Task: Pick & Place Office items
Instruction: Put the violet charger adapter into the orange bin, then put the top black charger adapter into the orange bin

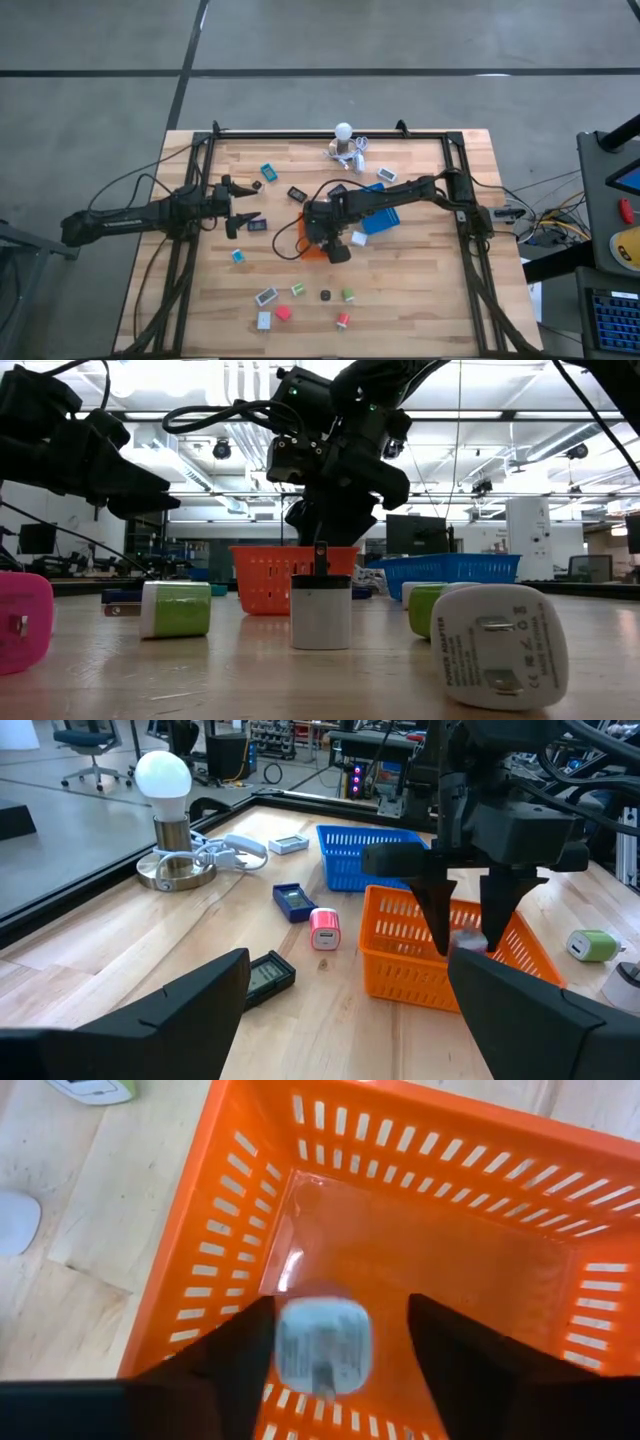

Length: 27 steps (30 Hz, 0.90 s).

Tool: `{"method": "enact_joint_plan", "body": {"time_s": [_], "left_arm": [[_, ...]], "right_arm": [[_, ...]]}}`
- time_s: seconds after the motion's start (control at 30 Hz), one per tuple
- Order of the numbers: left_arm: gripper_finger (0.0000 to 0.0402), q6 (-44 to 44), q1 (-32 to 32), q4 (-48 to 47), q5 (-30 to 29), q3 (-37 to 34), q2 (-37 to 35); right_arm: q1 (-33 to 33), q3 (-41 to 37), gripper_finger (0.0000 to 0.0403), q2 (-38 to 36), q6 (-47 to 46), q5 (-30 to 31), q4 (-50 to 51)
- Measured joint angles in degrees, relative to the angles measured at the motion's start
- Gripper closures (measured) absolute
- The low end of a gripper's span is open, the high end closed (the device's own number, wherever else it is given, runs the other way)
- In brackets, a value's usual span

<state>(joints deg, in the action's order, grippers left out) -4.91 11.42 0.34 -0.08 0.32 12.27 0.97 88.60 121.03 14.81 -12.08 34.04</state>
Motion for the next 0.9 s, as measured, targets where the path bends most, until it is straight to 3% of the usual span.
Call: {"method": "enact_joint_plan", "body": {"time_s": [0.2, 0.57, 0.9], "left_arm": [[0.0055, 0.04, 0.02, 0.0, 0.0, 0.0, 0.0], [0.0055, 0.01, 0.0, 0.0, -0.06, 0.0, 0.27], [0.0055, -3.23, 0.0, 0.87, -7.24, 0.0, 6.08]], "right_arm": [[0.02, 0.0, 0.0127, 0.0, -0.82, 1.47, -1.02], [0.44, 0.0, 0.0143, -0.35, -0.85, 3.28, -5.08], [3.33, -0.5, 0.0143, -4.04, 1.73, 2.91, -15.92]]}}
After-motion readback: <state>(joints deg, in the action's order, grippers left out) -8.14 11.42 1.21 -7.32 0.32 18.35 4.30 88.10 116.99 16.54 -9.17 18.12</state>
